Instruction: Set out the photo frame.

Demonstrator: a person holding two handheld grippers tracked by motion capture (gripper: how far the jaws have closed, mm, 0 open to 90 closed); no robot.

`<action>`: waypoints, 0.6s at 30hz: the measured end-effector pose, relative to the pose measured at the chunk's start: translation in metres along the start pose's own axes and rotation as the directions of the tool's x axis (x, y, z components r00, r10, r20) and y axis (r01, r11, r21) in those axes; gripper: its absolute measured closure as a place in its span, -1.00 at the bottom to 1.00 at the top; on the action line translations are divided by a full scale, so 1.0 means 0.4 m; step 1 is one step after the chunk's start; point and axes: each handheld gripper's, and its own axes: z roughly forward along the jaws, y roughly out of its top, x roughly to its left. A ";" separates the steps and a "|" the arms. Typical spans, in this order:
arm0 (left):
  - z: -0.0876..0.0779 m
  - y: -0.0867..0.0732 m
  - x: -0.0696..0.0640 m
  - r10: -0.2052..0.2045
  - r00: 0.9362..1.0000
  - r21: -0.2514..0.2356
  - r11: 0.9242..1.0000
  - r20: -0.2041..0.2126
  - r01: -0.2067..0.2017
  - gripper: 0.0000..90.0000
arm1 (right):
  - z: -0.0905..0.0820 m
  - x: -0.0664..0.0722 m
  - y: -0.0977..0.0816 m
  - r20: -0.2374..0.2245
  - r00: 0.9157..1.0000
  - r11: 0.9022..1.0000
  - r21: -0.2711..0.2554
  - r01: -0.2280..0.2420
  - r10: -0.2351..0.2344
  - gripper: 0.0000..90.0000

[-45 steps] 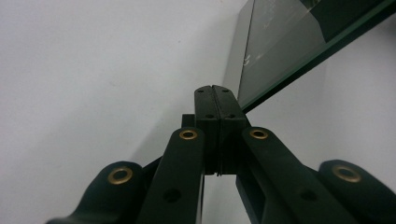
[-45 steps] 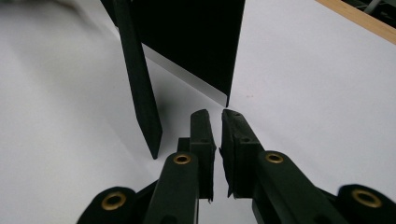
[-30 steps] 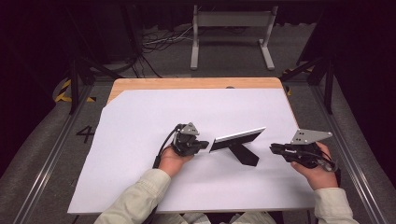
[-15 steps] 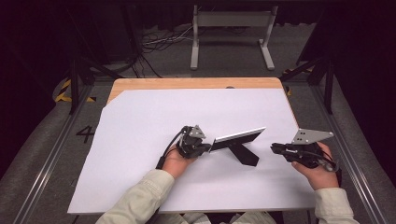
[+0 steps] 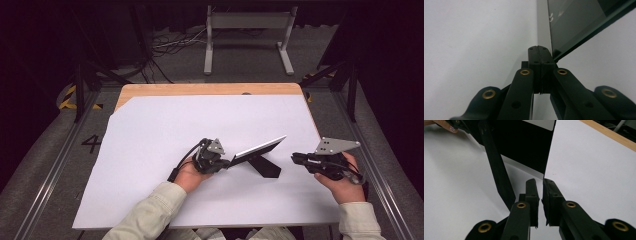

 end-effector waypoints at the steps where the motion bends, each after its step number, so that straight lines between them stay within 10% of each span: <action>1: 0.000 0.001 -0.002 0.002 1.000 0.005 1.000 0.011 -0.002 1.00 | -0.001 -0.001 0.000 0.003 1.000 1.000 -0.001 0.003 -0.003 0.83; 18: 0.004 0.020 -0.038 0.079 0.990 0.074 0.993 0.119 -0.088 1.00 | -0.011 0.006 0.010 -0.004 1.000 1.000 0.011 0.007 -0.007 0.82</action>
